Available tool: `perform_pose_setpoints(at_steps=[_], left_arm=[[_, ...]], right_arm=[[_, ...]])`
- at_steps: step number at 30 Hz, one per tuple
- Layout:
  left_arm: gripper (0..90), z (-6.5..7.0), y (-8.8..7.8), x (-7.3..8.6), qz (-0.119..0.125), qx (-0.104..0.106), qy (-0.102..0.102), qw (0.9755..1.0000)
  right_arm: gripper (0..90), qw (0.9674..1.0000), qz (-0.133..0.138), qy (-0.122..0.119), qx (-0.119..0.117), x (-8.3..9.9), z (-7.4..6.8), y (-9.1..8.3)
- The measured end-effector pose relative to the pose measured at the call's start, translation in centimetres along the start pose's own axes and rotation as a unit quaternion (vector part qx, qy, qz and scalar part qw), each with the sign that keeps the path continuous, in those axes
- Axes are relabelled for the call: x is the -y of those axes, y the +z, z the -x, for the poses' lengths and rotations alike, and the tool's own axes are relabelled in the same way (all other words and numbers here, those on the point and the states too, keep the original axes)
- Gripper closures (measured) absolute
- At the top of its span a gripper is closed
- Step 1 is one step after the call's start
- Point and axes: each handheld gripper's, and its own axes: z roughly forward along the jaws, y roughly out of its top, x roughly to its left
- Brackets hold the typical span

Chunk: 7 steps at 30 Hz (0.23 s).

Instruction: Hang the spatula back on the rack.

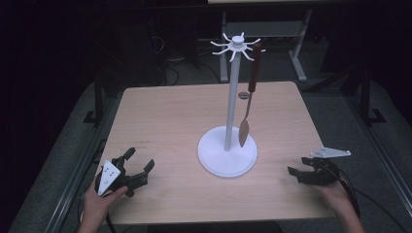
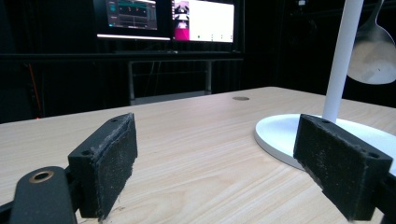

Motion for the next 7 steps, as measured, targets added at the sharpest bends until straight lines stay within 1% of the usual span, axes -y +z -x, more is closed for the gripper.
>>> perform_pose_setpoints(at_steps=[1, 3, 7], left_arm=[[12.9, -0.04, -0.02, -0.01, -0.002, 0.001, 0.003, 1.0], [12.9, -0.03, 0.0, 0.01, 0.002, 0.002, -0.004, 1.0], [12.9, -0.03, 0.0, 0.0, 0.001, 0.003, -0.001, 1.0]], right_arm=[[28.4, 1.0, -0.001, 0.0, 0.0, 0.07, 0.12, -0.04], [28.2, 1.0, 0.0, 0.0, 0.0, 0.15, 0.32, -0.11], [28.1, 1.0, 0.002, 0.002, -0.003, 0.26, 0.58, -0.19]])
